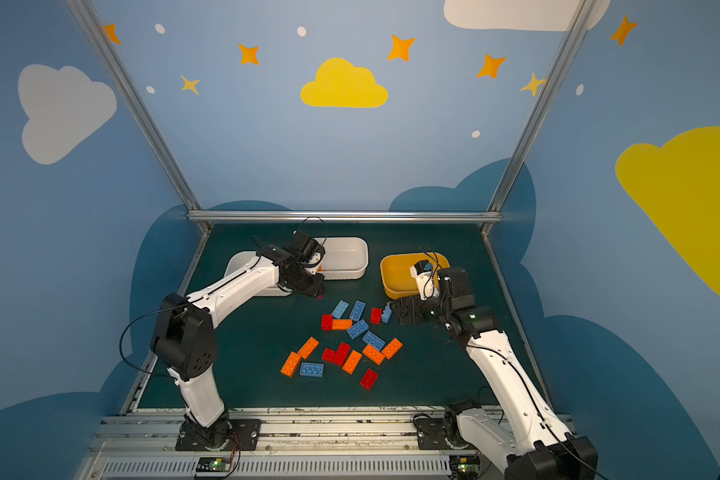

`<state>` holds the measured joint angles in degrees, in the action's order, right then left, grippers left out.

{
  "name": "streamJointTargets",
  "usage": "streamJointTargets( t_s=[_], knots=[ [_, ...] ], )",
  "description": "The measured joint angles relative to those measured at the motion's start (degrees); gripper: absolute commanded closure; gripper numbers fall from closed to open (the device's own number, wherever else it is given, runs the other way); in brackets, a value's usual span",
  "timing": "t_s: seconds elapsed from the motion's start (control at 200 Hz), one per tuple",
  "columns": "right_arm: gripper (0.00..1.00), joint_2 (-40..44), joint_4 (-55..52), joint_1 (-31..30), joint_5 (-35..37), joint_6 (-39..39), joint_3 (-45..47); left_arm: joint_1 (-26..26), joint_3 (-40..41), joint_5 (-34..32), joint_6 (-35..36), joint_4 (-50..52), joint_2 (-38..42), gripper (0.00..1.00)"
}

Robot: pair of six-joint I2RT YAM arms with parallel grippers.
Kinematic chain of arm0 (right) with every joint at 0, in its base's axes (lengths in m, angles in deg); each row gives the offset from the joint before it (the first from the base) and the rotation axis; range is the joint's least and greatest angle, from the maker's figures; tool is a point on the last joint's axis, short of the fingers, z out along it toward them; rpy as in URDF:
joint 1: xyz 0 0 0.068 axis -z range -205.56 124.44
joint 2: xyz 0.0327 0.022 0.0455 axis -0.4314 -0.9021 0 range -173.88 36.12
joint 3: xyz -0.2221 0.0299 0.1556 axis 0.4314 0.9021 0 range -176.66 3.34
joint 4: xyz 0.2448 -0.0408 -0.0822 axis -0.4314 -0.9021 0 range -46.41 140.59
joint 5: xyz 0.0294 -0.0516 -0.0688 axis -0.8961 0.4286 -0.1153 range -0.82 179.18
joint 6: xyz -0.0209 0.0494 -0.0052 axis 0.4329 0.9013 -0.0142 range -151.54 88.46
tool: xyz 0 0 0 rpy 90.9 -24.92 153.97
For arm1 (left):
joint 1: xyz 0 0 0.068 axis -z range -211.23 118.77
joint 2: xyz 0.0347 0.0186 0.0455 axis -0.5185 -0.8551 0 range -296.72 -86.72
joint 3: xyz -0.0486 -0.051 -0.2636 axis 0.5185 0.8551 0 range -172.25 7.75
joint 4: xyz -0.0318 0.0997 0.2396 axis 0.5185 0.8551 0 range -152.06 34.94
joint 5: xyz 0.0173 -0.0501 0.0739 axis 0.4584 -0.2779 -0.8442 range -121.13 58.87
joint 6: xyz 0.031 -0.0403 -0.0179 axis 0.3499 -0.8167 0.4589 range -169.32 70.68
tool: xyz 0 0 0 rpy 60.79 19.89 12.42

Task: Sort the legos into containers by color
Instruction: Pick up the lego from the center of the table, then place the lego in the container, then pick up the lego from the center of the table.

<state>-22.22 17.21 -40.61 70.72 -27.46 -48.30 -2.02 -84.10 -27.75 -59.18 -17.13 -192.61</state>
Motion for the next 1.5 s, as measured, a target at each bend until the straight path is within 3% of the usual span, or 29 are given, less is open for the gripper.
streamJointTargets(
  t_s=[0.15,0.496,0.806,0.906,0.991,1.076,1.141,1.332,1.497],
  knots=[
    [0.02,0.00,-1.27,3.65,-0.24,0.02,-1.53,2.43,-11.32,3.76,-1.14,-0.94,-4.37,0.68],
    [0.02,-0.83,-1.64,9.49,-2.21,0.09,-5.62,7.67,-33.18,13.14,-4.72,-10.40,-25.90,0.68],
    [0.02,-0.81,-2.21,10.73,-2.60,0.17,-5.62,9.97,-51.74,14.82,-5.53,-13.92,-42.07,0.67],
    [0.02,-0.81,-2.34,10.78,-2.99,0.22,-5.62,9.90,-54.10,14.34,-4.79,-14.27,-45.27,0.63],
    [0.02,-0.81,-2.43,10.80,-3.65,0.22,-5.62,9.79,-55.34,13.64,-3.76,-13.70,-47.15,0.54],
    [0.02,-0.81,-2.43,10.84,-4.52,0.24,-5.62,9.73,-55.54,13.16,-2.03,-12.92,-47.60,0.33],
    [0.02,-0.83,-2.43,10.82,-5.49,0.28,-5.62,9.73,-55.69,12.81,-1.14,-11.67,-47.34,0.25],
    [0.02,-0.94,-2.43,10.49,-7.85,0.46,-5.62,9.77,-55.56,9.94,1.36,-3.67,-41.66,0.19],
    [0.02,-1.51,-2.45,9.05,-9.14,0.46,-5.62,9.97,-48.00,6.12,0.52,4.94,-26.43,0.19]
  ],
)
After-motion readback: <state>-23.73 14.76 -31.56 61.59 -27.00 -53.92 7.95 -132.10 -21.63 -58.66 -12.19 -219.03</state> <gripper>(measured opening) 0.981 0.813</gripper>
